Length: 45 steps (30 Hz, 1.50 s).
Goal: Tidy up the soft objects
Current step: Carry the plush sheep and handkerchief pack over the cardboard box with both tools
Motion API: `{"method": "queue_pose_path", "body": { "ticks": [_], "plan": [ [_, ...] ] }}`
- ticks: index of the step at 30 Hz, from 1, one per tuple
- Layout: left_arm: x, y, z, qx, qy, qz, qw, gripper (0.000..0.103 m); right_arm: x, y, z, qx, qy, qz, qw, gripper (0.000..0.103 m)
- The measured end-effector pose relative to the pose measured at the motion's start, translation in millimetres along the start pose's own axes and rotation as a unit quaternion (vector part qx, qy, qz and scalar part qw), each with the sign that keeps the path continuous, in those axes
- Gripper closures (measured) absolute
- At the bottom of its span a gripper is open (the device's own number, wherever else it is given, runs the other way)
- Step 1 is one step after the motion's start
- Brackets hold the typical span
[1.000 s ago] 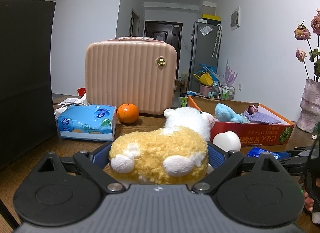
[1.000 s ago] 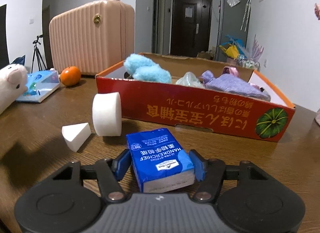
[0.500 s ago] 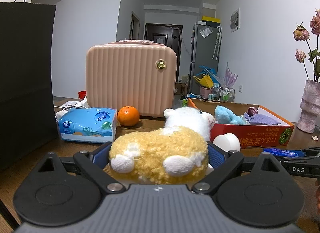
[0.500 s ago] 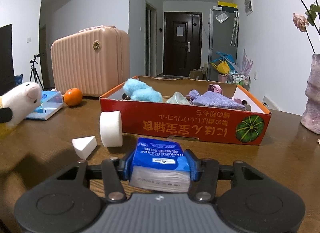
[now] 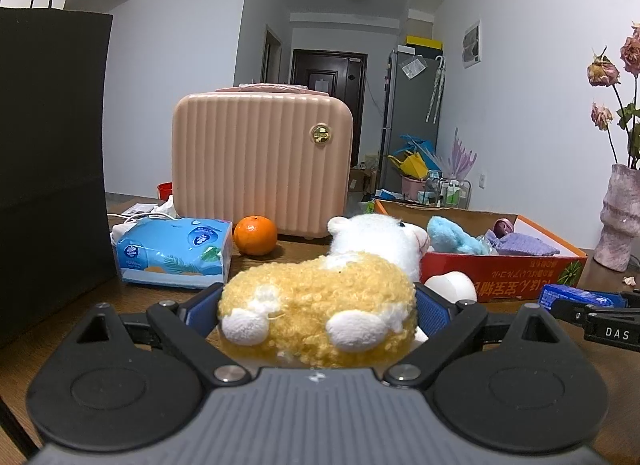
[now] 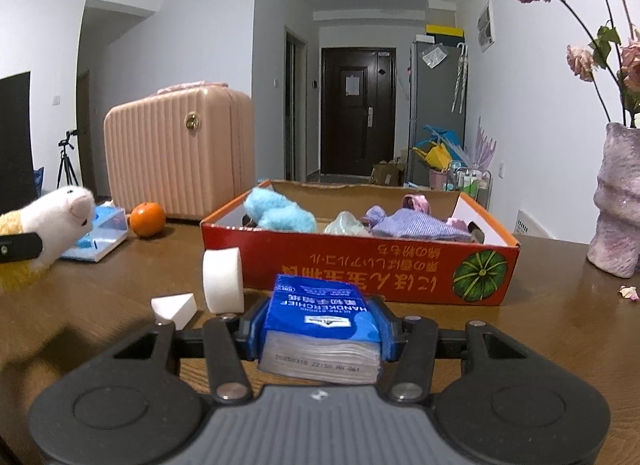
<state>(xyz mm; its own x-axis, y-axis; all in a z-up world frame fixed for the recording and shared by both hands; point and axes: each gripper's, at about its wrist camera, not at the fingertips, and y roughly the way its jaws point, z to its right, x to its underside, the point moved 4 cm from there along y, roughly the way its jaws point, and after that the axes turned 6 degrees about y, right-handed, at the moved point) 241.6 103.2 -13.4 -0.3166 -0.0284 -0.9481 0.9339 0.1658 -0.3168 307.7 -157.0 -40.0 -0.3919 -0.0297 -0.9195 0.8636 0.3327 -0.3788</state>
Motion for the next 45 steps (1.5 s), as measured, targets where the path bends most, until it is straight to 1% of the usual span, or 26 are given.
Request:
{"method": "queue_pose_path", "body": {
  "ticks": [5, 13, 23, 38, 45],
  "plan": [
    [-7, 0, 9, 0.005, -0.004, 0.006, 1.0000, 0.007, -8, -5, 3, 0.004, 0.003, 0.019, 1.000, 0.052],
    [-20, 8, 35, 0.018, -0.004, 0.017, 0.9997, 0.007, -21, -10, 12, 0.012, 0.006, 0.047, 0.999, 0.052],
    [-39, 24, 68, 0.031, -0.012, 0.033, 0.9989, 0.007, -37, -1, 23, 0.021, 0.009, 0.074, 0.997, 0.052],
    [-67, 74, 120, 0.045, -0.020, 0.052, 0.9974, 0.007, -62, 32, 45, 0.041, 0.013, 0.105, 0.994, 0.052],
    [-82, 104, 139, 0.046, -0.027, 0.056, 0.9970, 0.007, -74, 56, 59, 0.049, 0.022, 0.109, 0.993, 0.052]
  ]
}}
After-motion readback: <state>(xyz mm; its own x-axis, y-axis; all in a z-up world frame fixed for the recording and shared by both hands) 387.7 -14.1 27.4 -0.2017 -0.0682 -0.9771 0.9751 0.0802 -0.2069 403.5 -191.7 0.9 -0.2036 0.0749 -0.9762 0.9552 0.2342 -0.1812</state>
